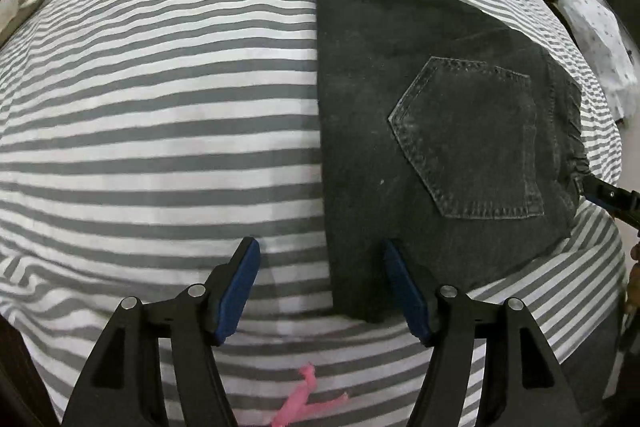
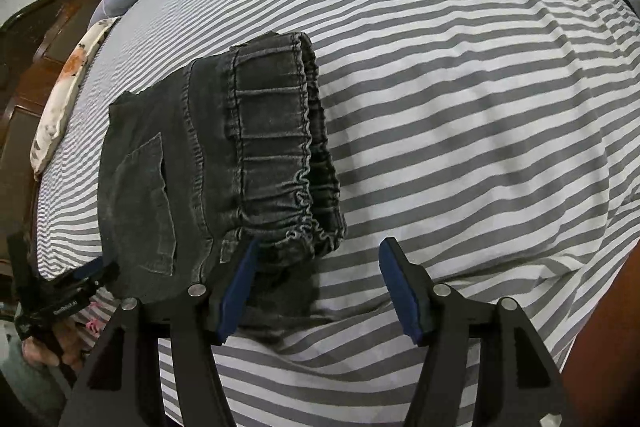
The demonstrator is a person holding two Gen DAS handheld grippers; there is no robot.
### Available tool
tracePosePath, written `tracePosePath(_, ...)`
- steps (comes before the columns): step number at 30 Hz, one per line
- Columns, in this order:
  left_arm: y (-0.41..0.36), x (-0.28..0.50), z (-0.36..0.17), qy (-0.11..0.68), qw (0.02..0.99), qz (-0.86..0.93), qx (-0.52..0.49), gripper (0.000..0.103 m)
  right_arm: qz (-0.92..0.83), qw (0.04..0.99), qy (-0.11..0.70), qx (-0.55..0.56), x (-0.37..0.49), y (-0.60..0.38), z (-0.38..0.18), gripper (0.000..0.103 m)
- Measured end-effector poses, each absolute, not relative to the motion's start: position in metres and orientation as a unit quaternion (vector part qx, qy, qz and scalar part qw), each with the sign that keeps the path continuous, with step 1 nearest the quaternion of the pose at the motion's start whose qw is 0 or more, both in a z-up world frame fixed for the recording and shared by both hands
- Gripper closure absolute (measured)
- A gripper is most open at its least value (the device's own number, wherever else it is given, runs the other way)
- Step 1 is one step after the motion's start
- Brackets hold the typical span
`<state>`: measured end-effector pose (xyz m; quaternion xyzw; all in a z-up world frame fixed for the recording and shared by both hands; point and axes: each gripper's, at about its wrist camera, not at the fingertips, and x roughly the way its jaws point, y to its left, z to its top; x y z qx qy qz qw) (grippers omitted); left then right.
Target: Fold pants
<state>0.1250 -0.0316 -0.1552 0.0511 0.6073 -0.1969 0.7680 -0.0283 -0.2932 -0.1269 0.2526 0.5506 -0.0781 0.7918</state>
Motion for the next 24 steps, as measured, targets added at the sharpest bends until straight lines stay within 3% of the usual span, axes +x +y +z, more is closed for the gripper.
tracePosePath(9, -0.018, 0.119, -0.156, 0.609, 0.769, -0.193, 0.011, 0.035, -0.027, 0.784, 0.55, 0.287, -0.032, -0.295, -0.127, 0.043)
tracePosePath(16, 0.006, 0.132, -0.145, 0.587, 0.772, -0.22, -0.106, 0.035, 0.017, 0.777, 0.529, 0.339, -0.024, -0.317, -0.137, 0.042)
tracePosePath(24, -0.017, 0.143, -0.147, 0.584, 0.77, -0.24, -0.094, 0.035, 0.05, 0.755, 0.53, 0.383, -0.005, -0.345, -0.157, 0.042)
